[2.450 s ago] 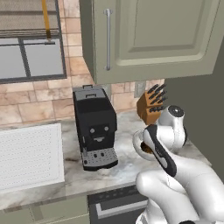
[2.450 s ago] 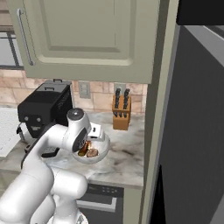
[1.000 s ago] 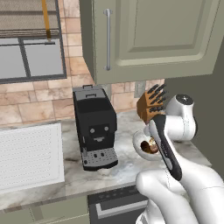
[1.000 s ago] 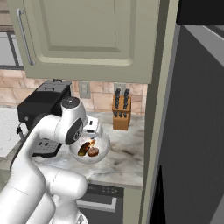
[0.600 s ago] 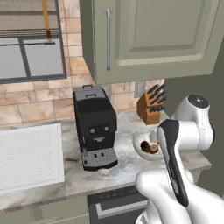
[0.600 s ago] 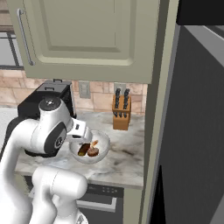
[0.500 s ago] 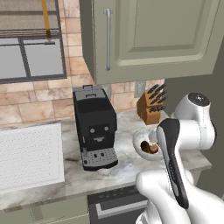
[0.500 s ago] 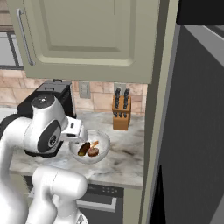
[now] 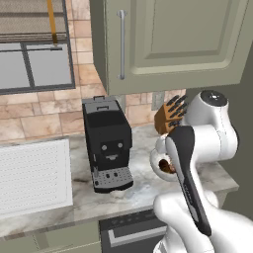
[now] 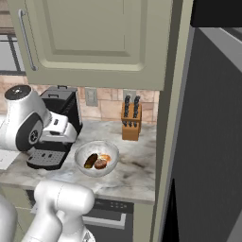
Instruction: Take the shrimp, sweet potato, and mushroom from the freezer and place them in the bowl on the counter.
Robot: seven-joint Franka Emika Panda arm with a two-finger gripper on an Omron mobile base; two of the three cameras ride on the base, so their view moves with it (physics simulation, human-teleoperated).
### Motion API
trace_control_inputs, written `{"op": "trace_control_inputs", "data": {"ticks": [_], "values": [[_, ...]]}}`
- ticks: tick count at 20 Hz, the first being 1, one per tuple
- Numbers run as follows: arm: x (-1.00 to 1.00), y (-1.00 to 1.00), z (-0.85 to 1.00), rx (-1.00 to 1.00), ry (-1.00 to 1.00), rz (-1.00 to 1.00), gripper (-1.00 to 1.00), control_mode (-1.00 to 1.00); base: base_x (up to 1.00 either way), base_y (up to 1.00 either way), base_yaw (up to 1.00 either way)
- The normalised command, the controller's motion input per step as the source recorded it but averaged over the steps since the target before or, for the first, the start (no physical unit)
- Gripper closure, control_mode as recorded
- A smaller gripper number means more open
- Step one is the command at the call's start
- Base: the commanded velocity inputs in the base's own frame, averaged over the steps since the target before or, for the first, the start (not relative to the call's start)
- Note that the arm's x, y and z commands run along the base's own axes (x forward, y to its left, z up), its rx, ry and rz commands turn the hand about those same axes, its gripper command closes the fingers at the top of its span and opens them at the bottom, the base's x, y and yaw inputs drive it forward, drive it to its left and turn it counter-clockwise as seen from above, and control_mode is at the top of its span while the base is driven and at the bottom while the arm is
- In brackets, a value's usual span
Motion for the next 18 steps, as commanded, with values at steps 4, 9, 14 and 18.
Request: {"op": "trace_control_inputs", "data": {"ticks": [4,9,14,18], "values": [[-0.29,0.00,0.26,0.00,0.00,0.00,-1.00,-1.00,0.00,0.00,0.00],[-0.46,0.00,0.29,0.00,0.00,0.00,-1.00,-1.00,0.00,0.00,0.00],[-0.42,0.00,0.37,0.00,0.00,0.00,-1.00,-1.00,0.00,0.00,0.00],[-0.34,0.00,0.33,0.00,0.00,0.00,-1.00,-1.00,0.00,0.00,0.00]]}}
